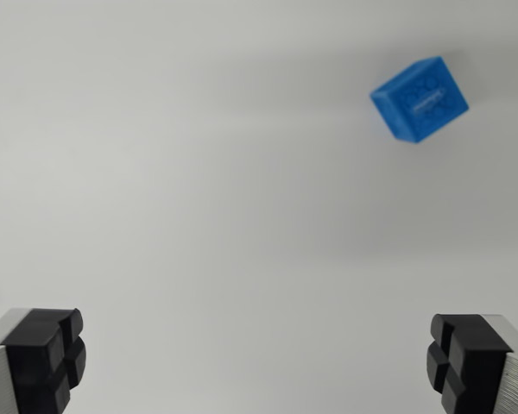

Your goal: Stack cube

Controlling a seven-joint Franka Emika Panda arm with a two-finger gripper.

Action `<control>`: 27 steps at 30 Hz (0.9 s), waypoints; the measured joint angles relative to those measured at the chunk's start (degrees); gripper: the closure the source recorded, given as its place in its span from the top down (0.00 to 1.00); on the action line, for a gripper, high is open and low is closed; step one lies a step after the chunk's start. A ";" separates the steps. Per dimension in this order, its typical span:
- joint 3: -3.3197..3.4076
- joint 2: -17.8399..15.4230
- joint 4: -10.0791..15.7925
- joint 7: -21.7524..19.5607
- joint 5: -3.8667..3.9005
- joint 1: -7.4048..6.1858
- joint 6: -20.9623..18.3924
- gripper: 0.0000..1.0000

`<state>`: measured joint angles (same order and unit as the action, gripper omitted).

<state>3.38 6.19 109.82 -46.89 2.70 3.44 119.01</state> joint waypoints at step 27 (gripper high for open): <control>0.28 1.04 0.03 2.25 -0.08 0.35 0.85 1.00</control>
<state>3.65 7.23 109.85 -44.65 2.62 3.79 119.85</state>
